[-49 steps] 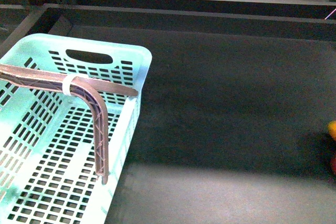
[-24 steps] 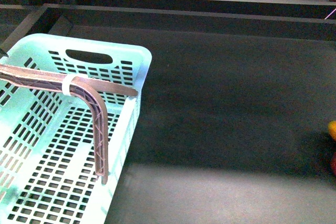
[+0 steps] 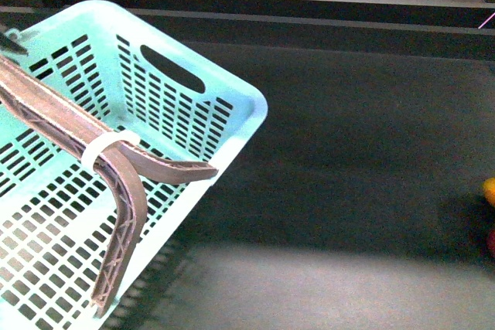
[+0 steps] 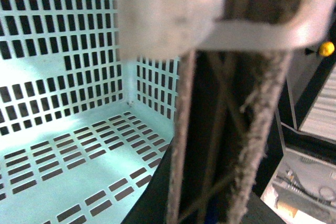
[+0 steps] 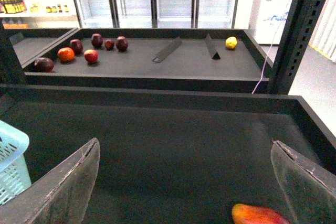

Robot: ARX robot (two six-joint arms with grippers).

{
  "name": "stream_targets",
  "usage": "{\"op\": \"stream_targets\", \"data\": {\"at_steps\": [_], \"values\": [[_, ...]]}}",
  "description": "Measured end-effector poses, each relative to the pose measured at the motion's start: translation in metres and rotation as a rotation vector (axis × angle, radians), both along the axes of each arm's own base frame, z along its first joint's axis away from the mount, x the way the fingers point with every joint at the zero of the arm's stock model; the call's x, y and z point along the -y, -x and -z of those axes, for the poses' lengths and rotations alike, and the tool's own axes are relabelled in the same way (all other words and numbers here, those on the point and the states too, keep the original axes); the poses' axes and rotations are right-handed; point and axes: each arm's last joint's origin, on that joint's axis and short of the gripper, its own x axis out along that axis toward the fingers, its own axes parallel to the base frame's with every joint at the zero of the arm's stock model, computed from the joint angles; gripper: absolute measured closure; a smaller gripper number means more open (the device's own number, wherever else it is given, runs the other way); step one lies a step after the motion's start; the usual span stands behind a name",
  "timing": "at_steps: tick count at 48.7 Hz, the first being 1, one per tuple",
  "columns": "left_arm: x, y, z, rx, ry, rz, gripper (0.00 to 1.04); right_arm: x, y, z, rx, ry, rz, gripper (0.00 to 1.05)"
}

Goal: Pick apple with right arm and hold basket with left

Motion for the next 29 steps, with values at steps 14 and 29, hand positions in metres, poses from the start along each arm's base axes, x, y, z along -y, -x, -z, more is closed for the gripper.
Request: {"op": "stream_targets", "data": {"at_steps": [14,29], "values": [[0.082,0.005,-0.06,0.126,0.04,0.254,0.98,0.0,0.0,0.0,0.0,0.0,0.0,0.09],[0.151,0.03,-0.081,0.177,0.07,0.45,0.98,0.0,0.0,0.0,0.0,0.0,0.0,0.09]]}}
